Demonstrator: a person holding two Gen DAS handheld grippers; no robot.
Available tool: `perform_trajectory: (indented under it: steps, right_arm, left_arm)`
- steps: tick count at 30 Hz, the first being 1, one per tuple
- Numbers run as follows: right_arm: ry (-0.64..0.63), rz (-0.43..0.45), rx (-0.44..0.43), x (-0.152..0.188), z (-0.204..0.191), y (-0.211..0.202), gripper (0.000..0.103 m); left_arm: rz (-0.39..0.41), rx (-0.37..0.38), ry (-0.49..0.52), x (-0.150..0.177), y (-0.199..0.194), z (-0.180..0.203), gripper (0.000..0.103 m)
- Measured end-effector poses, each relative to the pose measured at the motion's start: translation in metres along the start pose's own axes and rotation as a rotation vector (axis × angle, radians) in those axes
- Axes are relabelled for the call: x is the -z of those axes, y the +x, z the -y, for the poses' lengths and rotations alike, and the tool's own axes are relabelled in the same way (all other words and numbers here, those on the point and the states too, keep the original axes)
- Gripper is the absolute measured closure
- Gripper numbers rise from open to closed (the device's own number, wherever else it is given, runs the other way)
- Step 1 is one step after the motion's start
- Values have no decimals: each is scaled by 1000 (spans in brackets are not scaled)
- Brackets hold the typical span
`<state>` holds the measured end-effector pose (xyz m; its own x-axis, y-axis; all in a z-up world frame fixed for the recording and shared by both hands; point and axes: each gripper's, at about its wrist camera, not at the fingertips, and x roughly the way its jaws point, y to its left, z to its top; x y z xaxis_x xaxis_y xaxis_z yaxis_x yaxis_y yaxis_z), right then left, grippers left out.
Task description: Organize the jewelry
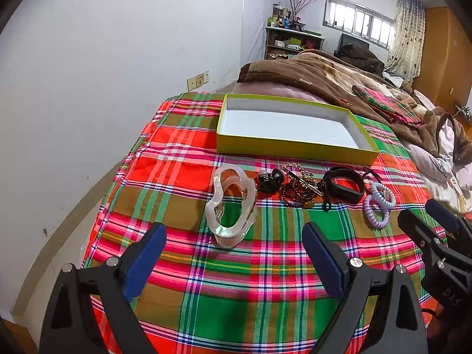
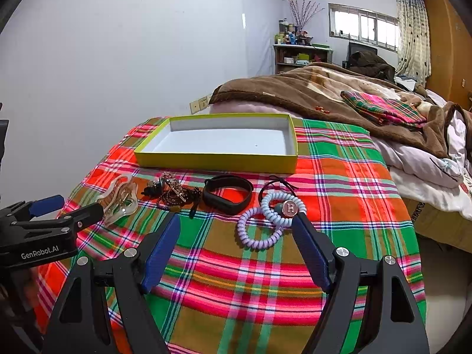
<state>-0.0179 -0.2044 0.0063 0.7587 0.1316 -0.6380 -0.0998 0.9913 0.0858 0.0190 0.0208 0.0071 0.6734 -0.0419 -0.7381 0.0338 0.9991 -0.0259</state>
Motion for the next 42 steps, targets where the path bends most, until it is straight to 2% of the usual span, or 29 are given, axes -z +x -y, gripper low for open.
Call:
perform_trajectory:
  steps: [28, 35, 42]
  right_arm:
    - [-8, 1, 7, 1, 2, 1, 25]
    - [-14, 4, 22, 0, 8, 3, 25]
    - [-20, 4, 51, 1, 21, 2, 25]
  left_arm:
    - [-18, 5, 0, 0, 6, -4, 9]
    - [-16, 46, -2, -2, 9, -15, 9]
    - [-71, 91, -24, -8, 26, -31, 9]
